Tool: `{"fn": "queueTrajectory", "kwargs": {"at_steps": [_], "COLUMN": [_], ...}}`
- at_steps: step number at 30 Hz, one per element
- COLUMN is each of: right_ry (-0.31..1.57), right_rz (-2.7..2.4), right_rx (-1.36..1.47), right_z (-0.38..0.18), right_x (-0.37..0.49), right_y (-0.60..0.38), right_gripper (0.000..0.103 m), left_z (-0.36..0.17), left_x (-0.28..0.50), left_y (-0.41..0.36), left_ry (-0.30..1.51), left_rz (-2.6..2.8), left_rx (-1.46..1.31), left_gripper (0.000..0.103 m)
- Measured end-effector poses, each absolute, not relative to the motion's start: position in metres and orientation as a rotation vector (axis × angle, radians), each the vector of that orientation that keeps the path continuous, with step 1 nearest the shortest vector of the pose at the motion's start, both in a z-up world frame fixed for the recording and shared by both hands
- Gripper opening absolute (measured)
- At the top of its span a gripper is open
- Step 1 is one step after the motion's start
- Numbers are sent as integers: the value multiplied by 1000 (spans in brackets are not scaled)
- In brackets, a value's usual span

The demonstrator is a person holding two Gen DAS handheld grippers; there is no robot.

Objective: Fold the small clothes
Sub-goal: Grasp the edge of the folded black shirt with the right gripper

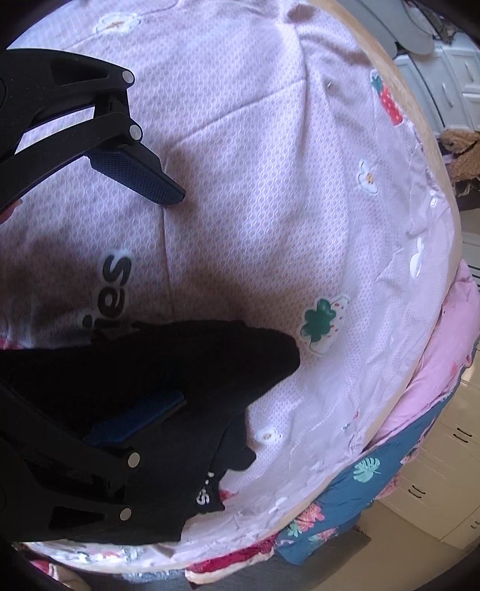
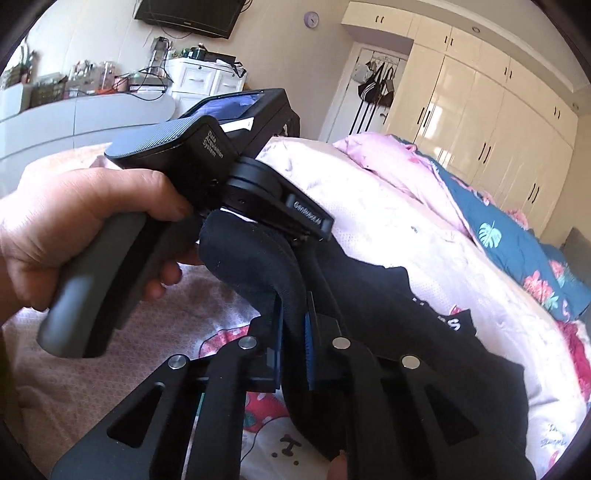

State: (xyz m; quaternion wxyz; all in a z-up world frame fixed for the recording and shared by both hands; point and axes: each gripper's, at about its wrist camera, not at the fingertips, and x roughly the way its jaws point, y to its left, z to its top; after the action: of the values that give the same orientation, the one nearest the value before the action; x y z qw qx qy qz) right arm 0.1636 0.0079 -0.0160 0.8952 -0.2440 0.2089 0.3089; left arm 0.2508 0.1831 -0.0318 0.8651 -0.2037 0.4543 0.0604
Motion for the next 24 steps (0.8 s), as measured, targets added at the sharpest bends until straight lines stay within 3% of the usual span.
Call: {"fn": "queueTrajectory", "kwargs": {"at_steps": [4,7,10,12,15,18,24], "right_ry": [416,405,404,395,379,370,354], "right_rz": [630,621,617,608,593,577,523], "right_rx": [-484,-472,-454,-448,-427,-404,-342], "right_z": [-11,-8,-7,-5,-1,3,14], "right_x": [159,156,155,153,151,149,145], "right_y": [1,-4,-10,-14,-22,-31,-52], "right_gripper": [8,8,8,8,7,7,7], "left_z": [-27,-22,-16,-13,-4,7,34], "left_x": [248,247,245,244,240,235,225], "left_y": [176,171,163,157,150,142,116], "left_ry": [930,914,900,890,862,820,742], "left_rz": [81,65,25,-2,-16,-37,-65], "left_rx": [-449,-460,-475,-487,-493,-502,-483], "left_gripper": [93,80,60,37,21,14,9]}}
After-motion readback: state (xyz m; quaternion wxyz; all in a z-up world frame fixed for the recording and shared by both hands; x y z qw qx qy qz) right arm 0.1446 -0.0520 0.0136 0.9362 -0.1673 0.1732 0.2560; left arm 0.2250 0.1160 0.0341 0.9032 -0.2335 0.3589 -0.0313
